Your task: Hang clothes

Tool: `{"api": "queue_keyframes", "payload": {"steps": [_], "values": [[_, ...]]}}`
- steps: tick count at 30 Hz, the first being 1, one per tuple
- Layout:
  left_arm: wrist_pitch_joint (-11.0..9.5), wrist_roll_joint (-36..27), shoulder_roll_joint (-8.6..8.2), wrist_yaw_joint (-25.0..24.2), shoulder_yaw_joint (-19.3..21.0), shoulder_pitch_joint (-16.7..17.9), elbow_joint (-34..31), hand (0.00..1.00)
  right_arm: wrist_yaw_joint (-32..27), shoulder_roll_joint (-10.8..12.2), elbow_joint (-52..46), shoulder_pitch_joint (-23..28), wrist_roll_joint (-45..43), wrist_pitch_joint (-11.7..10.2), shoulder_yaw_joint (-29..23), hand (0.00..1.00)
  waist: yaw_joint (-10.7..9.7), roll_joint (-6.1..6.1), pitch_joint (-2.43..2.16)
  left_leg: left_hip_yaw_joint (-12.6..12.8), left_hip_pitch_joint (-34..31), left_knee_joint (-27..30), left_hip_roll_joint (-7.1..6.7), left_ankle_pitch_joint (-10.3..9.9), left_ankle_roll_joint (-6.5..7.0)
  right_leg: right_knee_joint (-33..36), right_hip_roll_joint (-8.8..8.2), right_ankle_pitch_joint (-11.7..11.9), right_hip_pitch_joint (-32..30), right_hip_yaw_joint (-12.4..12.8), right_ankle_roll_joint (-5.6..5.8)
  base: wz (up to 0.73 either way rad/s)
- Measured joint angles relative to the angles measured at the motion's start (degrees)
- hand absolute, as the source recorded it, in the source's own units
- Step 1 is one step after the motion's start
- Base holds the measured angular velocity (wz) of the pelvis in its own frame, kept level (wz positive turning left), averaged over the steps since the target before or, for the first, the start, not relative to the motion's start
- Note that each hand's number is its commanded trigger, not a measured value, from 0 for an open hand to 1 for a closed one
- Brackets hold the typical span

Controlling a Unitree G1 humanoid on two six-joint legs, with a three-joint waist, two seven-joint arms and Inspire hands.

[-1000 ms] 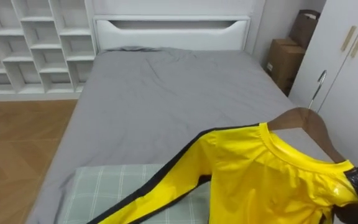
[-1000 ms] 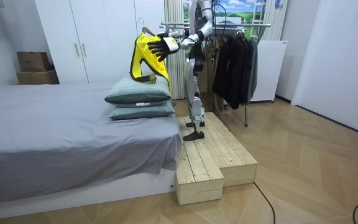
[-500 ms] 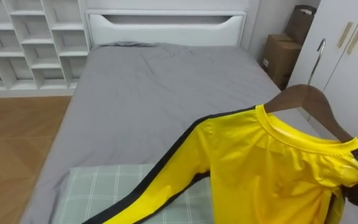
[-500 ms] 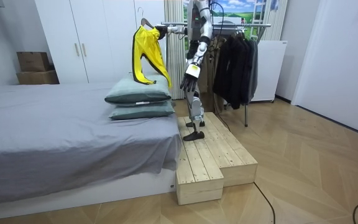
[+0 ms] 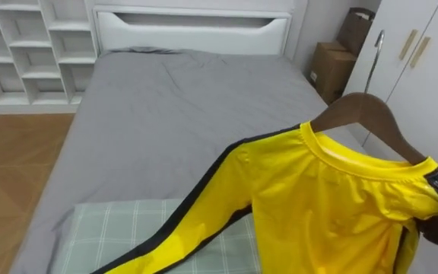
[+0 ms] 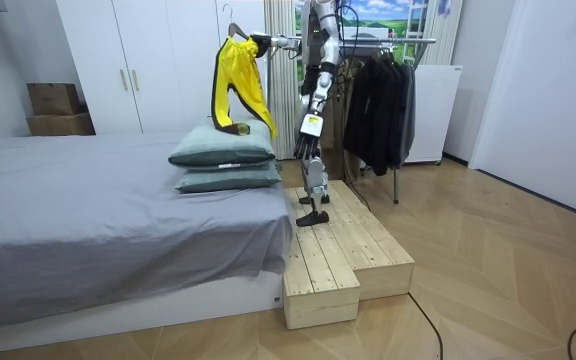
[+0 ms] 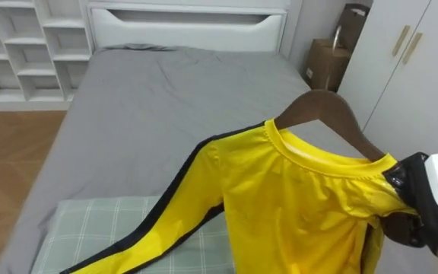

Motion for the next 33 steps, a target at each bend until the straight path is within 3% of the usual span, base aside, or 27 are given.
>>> {"api": "queue_keyframes", "payload": {"steps": [9, 12, 14, 16, 19, 21, 23, 25, 26, 29, 33], "values": [[1.26, 0.07, 0.01, -4.11, -4.56, -1.58, 0.26, 0.0, -0.43, 0.04, -0.01, 0.01, 0.59, -0.08, 0.2, 1.0, -1.39, -0.71, 0.59, 1.27, -0.52, -0.1, 0.22, -0.05, -0.05, 0.63, 0.16, 0.0, -1.43, 1.41, 0.02, -0.08], [2.29, 0.19, 0.43, -5.64, -5.61, -1.53, 0.46, 0.0, -1.22, 0.09, -0.08, 1.05, 0.4, 0.03, 0.39, 1.0, -1.76, -1.6, 0.37, 1.97, -1.24, 0.22, 0.36, -0.08, -0.01, 0.67, 0.17, 0.0, -2.29, 1.9, 0.02, -0.11], [2.65, 0.69, 0.86, -7.0, -6.38, -1.32, 0.89, 0.0, -1.24, 0.31, -0.1, 2.19, -0.01, 0.03, 0.84, 1.0, -1.69, -2.02, 0.12, 3.32, -1.39, 0.6, 0.82, -0.71, -0.12, 0.93, 0.55, 0.24, -3.02, 3.24, 0.15, -0.26], [2.94, 0.88, 1.04, -7.47, -6.78, -1.4, 1.93, 0.0, -1.25, 0.8, -0.1, 3.21, 0.25, -0.06, 1.22, 1.0, -1.63, -1.71, 0.29, 4.65, -1.35, 1.98, 1.82, -1.95, -0.27, 1.41, 1.12, 0.74, -3.3, 3.12, 0.52, -0.45], [3.94, 1.34, 1.52, -8.44, -8.0, -1.62, 4.37, 0.0, -1.25, 1.53, -0.14, 3.69, 0.12, -0.28, 1.63, 1.0, -1.19, -1.57, 0.24, 9.9, -1.26, 3.57, 3.63, -3.5, -0.57, 2.78, 1.99, 1.23, -5.65, 2.96, 0.38, -0.83], [4.29, 1.46, 1.83, -9.33, -8.46, -1.55, 5.48, 0.0, -1.25, 1.53, -0.23, 3.73, 0.17, -0.68, 1.68, 1.0, -1.14, -1.16, 0.47, 13.54, -0.8, 4.26, 5.03, -4.25, -0.86, 2.66, 2.49, 2.12, -6.61, 1.67, -0.07, -1.07], [4.41, 1.63, 2.33, -9.98, -8.71, -1.51, 6.4, 0.0, -1.25, 1.57, -0.26, 3.7, 0.26, -1.37, 1.7, 1.0, -1.19, -0.82, 0.51, 17.2, 0.2, 4.26, 6.18, -5.13, -1.23, 2.72, 2.6, 2.67, -7.33, -2.12, -0.75, -0.95], [4.65, 1.61, 2.76, -10.87, -8.92, -1.93, 6.32, 0.0, -1.25, 1.64, -0.19, 3.68, 0.18, -1.48, 2.61, 1.0, -1.09, 0.14, 0.71, 22.08, 1.91, 4.74, 7.42, -6.14, -1.76, 3.12, 1.78, 3.4, -8.06, -9.91, -1.62, -1.18], [4.87, 1.58, 2.77, -11.16, -8.88, -2.38, 6.37, 0.0, -1.25, 1.62, -0.2, 3.63, 0.0, -1.48, 3.59, 1.0, -0.55, 0.31, 0.55, 24.68, 2.75, 5.32, 8.03, -6.78, -2.03, 3.72, 1.42, 3.62, -8.6, -12.22, -1.85, -1.14], [5.49, 1.04, 2.78, -11.85, -9.15, -3.38, 6.3, 0.0, -1.21, 1.7, -0.19, 3.73, 0.04, -1.82, 6.1, 1.0, -0.29, 1.49, 0.64, 30.3, 5.47, 5.89, 9.12, -7.86, -2.94, 5.09, 1.03, 4.08, -9.29, -16.2, -2.39, -1.0], [7.38, 0.41, 2.73, -11.85, -9.98, -3.5, 6.32, 0.0, -1.21, 1.74, -0.2, 3.74, 0.2, -2.36, 6.72, 1.0, -1.56, 1.46, 0.5, 32.69, 5.97, 6.07, 9.36, -8.45, -3.54, 6.4, 1.04, 4.09, -10.91, -17.12, -2.53, -0.46]]}}
